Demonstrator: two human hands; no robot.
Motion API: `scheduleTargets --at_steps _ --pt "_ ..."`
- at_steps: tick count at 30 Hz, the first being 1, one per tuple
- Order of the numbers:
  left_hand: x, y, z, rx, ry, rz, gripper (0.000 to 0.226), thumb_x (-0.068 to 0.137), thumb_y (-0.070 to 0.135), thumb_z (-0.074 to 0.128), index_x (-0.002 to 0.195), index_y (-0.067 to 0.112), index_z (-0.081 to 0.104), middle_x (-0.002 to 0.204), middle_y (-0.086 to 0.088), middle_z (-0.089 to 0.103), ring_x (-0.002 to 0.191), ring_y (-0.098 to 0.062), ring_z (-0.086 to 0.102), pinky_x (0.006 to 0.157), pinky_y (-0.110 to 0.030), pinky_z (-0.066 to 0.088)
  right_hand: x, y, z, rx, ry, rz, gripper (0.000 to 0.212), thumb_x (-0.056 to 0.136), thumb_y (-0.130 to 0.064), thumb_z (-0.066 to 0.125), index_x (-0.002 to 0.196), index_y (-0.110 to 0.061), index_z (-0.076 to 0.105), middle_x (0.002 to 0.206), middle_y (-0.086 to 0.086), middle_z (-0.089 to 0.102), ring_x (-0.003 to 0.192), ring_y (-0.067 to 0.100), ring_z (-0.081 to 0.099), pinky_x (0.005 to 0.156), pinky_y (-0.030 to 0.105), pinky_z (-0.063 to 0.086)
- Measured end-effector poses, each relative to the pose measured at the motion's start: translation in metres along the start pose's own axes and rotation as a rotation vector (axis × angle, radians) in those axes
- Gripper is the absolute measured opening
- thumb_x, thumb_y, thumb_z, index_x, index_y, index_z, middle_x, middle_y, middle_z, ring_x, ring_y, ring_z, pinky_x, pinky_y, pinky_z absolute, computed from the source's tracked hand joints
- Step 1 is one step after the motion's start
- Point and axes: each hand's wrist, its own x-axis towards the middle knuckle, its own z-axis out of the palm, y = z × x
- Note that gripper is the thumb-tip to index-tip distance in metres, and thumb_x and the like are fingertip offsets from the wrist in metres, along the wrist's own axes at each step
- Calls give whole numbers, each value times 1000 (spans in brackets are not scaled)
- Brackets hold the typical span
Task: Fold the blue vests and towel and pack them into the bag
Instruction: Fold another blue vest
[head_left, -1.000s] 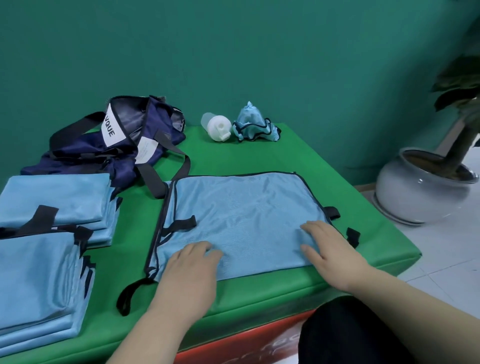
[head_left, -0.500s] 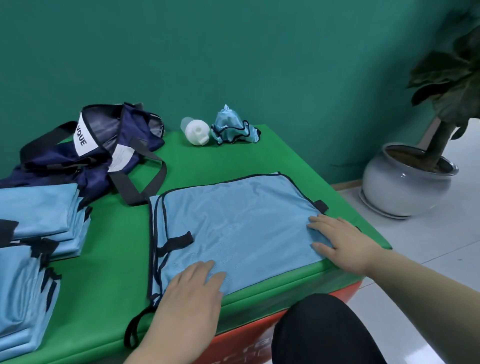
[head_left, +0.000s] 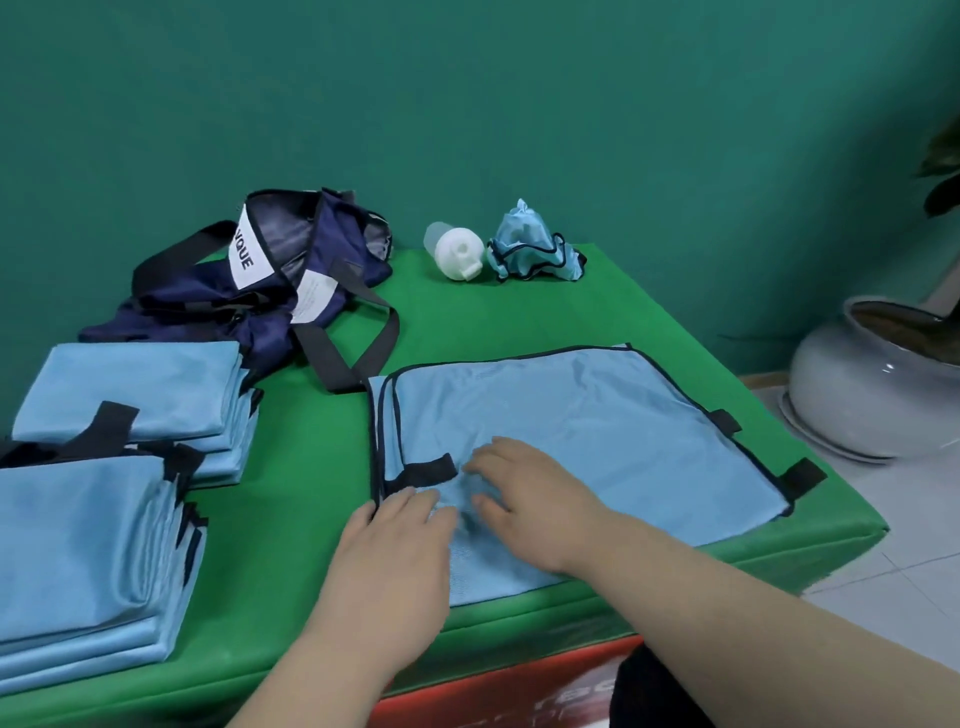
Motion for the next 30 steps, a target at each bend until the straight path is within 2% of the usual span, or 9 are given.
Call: scheduleTargets --at_steps 2,5,7,9,12,20,23,26,30 --pt "1 -8 -4 -23 -84 -33 55 56 26 78 110 23 70 118 1 69 102 -19 68 74 -37 59 17 -15 13 41 19 -11 38 97 -23 48 133 -14 58 131 2 57 126 21 45 111 37 34" --pt "-3 -18 -7 -10 -85 -68 49 58 23 68 107 22 69 119 1 69 103 -20 68 72 -37 58 27 -22 28 37 43 5 43 98 -23 45 140 -16 52 138 0 53 132 20 42 116 38 28" --pt "-5 -24 -9 -63 -65 -107 46 74 22 55 119 25 62 137 4 59 118 -22 58 87 -43 53 22 -22 33 31 27 31 54 101 -28 39 154 -21 32 155 -3 40 148 15 23 123 30 11" --pt "-6 -27 -10 -59 -94 -137 50 93 31 40 143 28 39 159 9 29 138 -20 36 105 -42 38 19 -21 33 75 35 1 64 100 -32 35 159 -26 11 160 -10 31 152 6 10 123 24 1" --pt "-7 -31 -15 -50 -105 -193 61 97 48 33 153 30 17 161 9 17 141 -19 25 110 -39 31 20 -21 34 115 26 -18 68 102 -24 40 160 -25 3 159 -17 29 150 0 10 121 20 -2" --pt "-12 -47 -17 -12 -154 -330 79 82 69 9 152 33 22 153 -3 26 139 -24 22 110 -43 27 21 -20 38 34 12 9 51 102 -30 39 152 -29 34 160 -14 30 151 4 9 125 31 5" --pt "-15 -44 -21 -46 -54 -332 80 82 68 19 144 25 44 146 -12 42 134 -31 37 103 -50 39 22 -20 39 31 23 -2 47 102 -27 41 150 -29 40 160 -16 31 151 3 11 124 28 3" --pt "-12 -39 -18 -101 116 -144 56 81 52 50 128 21 58 134 -12 52 127 -34 46 103 -51 43 22 -17 41 93 54 -3 49 99 -16 45 147 -27 45 156 -16 38 149 2 16 124 28 9" --pt "-10 -31 -16 -168 97 129 48 79 51 48 121 31 60 120 7 57 118 -17 52 105 -34 41 17 -14 40 382 145 116 49 95 -11 46 140 -29 52 149 -19 38 143 -3 28 116 17 21"
